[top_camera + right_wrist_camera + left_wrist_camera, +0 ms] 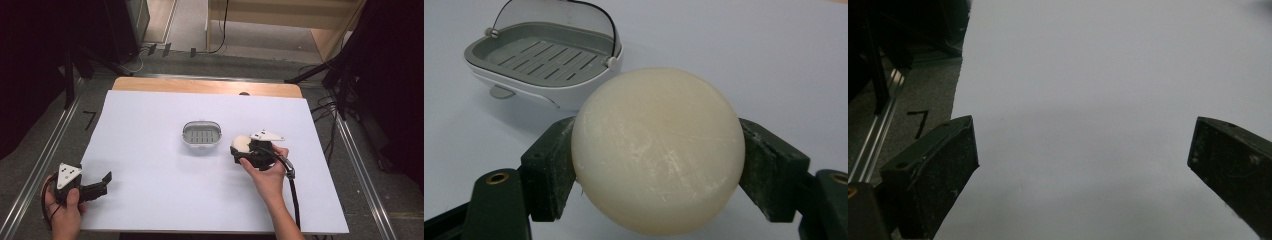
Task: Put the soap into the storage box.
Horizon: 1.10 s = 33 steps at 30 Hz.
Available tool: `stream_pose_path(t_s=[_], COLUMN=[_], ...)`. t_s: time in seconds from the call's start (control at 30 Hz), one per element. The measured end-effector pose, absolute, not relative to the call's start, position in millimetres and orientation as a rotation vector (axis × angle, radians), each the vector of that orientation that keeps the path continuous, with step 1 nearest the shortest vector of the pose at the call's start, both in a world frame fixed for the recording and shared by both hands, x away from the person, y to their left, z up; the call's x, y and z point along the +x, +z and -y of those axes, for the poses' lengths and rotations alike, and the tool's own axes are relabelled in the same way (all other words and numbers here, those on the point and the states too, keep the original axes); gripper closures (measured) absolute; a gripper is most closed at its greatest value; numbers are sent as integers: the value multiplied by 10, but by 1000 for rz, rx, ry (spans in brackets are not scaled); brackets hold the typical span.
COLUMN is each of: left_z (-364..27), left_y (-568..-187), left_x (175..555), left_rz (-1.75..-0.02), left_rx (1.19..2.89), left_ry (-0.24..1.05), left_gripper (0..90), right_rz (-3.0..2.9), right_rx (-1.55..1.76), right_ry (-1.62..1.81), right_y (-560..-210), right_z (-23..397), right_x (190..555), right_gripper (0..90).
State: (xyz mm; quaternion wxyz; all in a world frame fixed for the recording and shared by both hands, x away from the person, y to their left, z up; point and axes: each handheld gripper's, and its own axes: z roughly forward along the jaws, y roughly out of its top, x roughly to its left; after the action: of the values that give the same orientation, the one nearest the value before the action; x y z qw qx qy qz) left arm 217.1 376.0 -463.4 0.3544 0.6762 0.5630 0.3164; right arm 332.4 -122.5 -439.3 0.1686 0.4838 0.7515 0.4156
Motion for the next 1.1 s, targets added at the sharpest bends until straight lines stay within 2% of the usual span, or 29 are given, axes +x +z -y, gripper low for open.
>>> stream_pose_path(t_s=[1.1], left_z=[-3765], left_y=[-4634], left_x=[2168], left_rz=[-1457], left_rx=[1737], left_ry=[817], left_gripper=[4], right_rz=[-2156], right_rx=[1309], right_ry=[1240], right_y=[-4292], right_z=[916], right_x=[3439], right_gripper=[250])
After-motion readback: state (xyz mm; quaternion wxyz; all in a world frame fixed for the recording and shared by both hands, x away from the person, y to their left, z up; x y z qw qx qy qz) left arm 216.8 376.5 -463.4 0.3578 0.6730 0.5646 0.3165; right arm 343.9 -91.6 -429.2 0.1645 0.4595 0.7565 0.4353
